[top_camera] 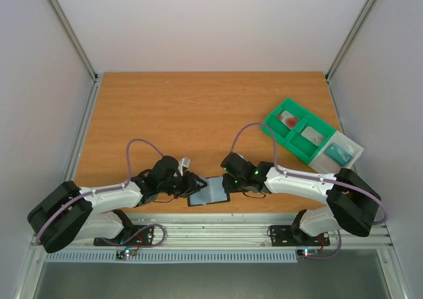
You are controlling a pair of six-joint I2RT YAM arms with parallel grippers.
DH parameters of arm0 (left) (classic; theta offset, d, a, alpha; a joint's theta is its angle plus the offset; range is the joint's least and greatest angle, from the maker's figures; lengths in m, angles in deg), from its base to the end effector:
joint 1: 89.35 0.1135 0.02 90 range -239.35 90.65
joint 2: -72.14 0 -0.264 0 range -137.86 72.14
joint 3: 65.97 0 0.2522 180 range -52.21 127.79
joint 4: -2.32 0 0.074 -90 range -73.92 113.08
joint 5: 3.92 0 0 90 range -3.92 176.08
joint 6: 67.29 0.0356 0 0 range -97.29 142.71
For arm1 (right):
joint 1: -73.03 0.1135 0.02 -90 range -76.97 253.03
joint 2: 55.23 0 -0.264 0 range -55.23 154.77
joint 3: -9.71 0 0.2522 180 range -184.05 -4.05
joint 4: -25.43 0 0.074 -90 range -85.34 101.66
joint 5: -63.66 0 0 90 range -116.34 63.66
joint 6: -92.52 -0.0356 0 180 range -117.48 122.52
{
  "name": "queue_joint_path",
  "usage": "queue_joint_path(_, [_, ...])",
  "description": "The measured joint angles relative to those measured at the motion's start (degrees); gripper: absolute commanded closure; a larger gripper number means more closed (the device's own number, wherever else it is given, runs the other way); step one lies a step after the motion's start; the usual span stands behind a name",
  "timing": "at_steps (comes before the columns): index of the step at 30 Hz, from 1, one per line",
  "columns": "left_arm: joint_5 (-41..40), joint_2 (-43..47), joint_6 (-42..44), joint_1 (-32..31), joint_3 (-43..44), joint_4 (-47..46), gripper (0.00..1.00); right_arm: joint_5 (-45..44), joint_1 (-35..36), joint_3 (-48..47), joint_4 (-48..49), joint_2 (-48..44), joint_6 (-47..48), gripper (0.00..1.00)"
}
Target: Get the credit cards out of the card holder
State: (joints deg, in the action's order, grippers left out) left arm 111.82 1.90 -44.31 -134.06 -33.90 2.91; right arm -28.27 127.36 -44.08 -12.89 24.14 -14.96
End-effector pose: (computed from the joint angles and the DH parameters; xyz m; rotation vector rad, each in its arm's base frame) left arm 0.1396 -0.1599 0.1397 -0.2273 2.6505 -1.3887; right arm 0.1450 0.2000 0.1657 -0.8539 2.5970 0.3343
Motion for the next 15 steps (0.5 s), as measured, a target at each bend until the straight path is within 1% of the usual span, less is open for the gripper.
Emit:
queue_joint_path(4, [0.04, -1.27, -0.5, -0.7, 0.52, -1.7, 0.66, -0.04, -0.39, 0.0, -0.2, -0.11, 0.0, 0.59])
queue_joint_path(7, [0.7, -3.82, -0.59, -1.07, 1.64, -3.13, 0.66, -0.22, -0.39, 0.0, -0.7, -0.9, 0.0, 0.59])
queue_joint_path(11, [2.03, -7.56, -0.79, -1.53, 3.04, -6.51, 0.66, -0.5, -0.39, 0.07, -1.22, -3.39, -0.04, 0.6])
queue_joint_path(15, [2.4, -8.83, -1.16, -1.62, 3.13, -8.33, 0.65, -0.37, -0.39, 0.48, -1.22, -6.19, -0.35, 0.61])
